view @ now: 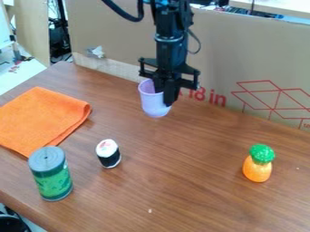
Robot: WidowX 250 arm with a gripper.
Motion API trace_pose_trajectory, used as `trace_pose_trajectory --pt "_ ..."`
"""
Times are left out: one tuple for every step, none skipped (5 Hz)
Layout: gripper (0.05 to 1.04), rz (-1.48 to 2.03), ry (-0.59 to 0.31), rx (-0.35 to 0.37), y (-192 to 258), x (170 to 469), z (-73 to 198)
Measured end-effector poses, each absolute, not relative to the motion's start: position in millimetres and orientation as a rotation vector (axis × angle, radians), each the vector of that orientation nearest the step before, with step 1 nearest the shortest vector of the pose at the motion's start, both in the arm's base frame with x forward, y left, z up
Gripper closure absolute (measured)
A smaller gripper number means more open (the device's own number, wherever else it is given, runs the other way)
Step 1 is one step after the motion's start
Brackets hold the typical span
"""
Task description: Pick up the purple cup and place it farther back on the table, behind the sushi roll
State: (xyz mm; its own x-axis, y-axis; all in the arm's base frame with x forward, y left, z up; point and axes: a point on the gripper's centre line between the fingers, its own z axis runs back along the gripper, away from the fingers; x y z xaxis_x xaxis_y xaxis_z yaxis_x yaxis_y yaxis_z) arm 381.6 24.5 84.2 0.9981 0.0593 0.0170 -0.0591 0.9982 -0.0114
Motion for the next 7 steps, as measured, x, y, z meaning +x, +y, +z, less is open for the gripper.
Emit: trace_pose_trajectory --pt "0.989 0.041 0.006 0.026 32 395 65" --pt "0.989 0.053 0.022 0.048 43 406 57" --pt "0.989 0.094 0.018 0.065 60 412 55" --pt "0.989 0.117 0.020 0.068 70 413 56" --pt "0.954 0.130 0.017 0.053 76 412 52" --pt "0.746 0.139 0.034 -0.001 74 404 41" --pt "0.449 0.158 0.017 -0.024 74 399 46"
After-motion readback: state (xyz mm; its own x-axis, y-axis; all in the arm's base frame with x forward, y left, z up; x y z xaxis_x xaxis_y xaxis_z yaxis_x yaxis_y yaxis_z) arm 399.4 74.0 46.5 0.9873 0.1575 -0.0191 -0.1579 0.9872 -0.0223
